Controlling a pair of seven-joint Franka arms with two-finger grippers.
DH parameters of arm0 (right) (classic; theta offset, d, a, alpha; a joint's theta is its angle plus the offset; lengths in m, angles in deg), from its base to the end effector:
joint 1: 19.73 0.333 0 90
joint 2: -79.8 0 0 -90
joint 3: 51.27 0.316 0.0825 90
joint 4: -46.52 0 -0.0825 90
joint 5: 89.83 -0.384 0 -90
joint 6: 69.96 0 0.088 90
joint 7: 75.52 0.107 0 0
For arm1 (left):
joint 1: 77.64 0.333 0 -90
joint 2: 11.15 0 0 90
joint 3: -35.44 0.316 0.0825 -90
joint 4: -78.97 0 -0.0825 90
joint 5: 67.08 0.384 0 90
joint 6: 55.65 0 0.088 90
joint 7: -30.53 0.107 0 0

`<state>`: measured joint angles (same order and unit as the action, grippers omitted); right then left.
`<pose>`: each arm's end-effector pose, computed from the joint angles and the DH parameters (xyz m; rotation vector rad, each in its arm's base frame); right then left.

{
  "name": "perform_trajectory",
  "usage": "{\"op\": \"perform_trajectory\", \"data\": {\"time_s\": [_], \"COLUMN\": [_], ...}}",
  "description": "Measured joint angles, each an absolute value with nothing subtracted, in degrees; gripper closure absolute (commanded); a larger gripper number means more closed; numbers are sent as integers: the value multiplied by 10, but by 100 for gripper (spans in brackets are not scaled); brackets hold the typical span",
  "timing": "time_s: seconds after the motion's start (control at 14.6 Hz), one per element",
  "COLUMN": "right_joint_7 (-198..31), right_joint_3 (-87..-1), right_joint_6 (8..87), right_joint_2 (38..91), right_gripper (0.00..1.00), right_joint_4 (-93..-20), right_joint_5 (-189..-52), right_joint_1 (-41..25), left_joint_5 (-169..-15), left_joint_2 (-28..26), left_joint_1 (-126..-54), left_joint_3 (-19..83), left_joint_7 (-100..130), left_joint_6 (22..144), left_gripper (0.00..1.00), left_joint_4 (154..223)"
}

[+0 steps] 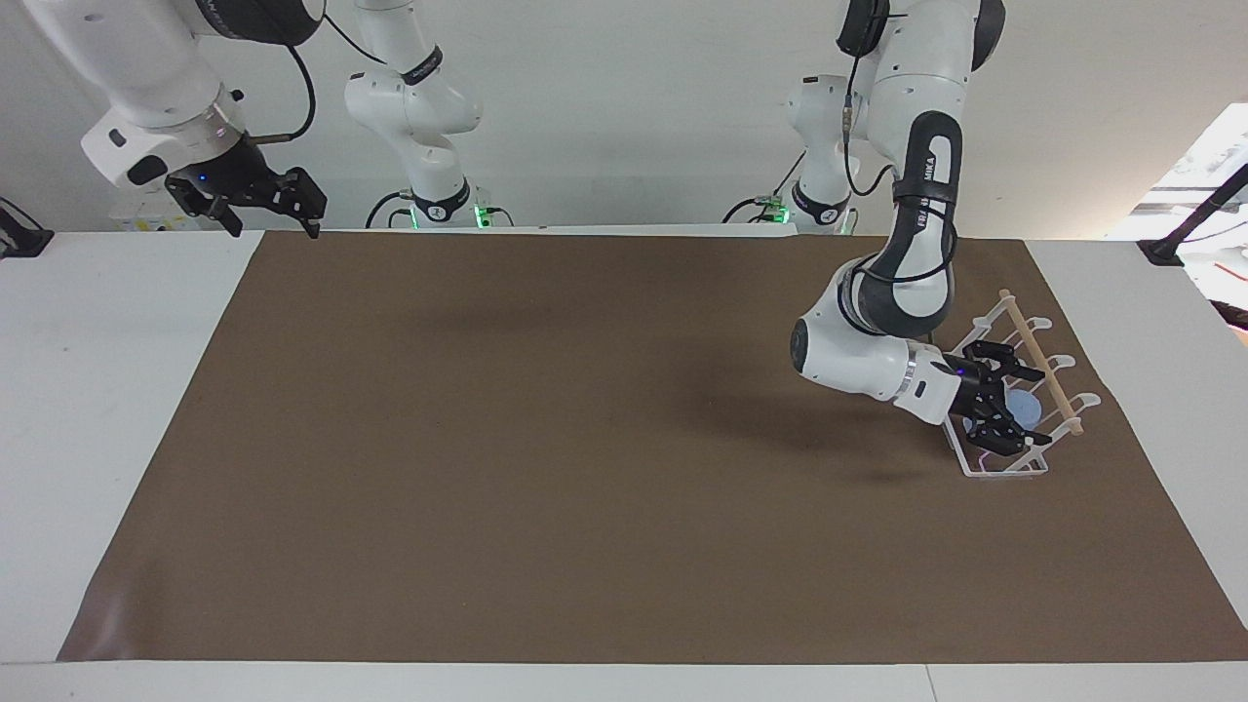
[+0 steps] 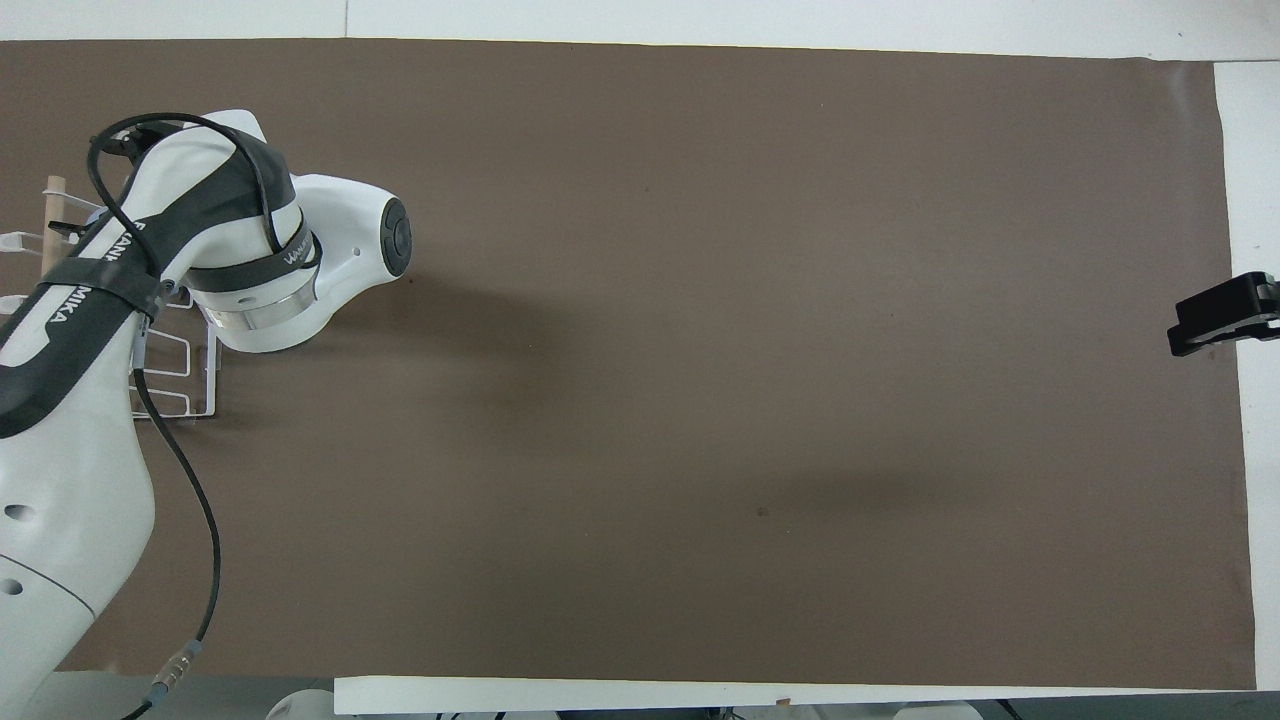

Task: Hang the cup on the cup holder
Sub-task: 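Release the cup and withdraw the left gripper from the rack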

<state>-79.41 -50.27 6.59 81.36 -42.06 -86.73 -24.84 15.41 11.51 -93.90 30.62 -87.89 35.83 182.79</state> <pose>0.5183 -0.0439 0.6325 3.0870 -0.0180 -0.2880 0.6174 -0.1214 0.3633 -1.6088 -1.0129 -1.2417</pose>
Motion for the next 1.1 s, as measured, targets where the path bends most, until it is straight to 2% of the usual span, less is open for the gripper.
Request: {"op": "perform_trajectory", "data": {"time_s": [0.14, 0.27, 0.55, 0.69, 0.89, 1.1], "right_joint_7": [-794, -794, -794, -794, -794, -794], "right_joint_3": [-503, -503, -503, -503, -503, -503], "right_joint_6": [66, 66, 66, 66, 66, 66], "right_joint_2": [814, 814, 814, 814, 814, 814], "right_gripper": [0, 0, 0, 0, 0, 0], "right_joint_4": [-421, -421, -421, -421, -421, -421], "right_joint_5": [-867, -867, -867, -867, -867, -867], "right_joint_1": [-248, -248, -248, -248, -248, -248], "left_joint_5": [151, 105, -2, -90, -215, -360], "left_joint_2": [113, 84, -37, -76, -103, -108], "left_joint_1": [-939, -939, -924, -897, -853, -821], "left_joint_3": [306, 305, 309, 311, 313, 314], "left_joint_7": [-867, -805, -602, -498, -321, -184], "left_joint_6": [357, 360, 372, 388, 412, 413], "left_gripper": [0, 0, 0, 0, 0, 0], "left_joint_4": [1812, 1793, 1778, 1779, 1780, 1780]}}
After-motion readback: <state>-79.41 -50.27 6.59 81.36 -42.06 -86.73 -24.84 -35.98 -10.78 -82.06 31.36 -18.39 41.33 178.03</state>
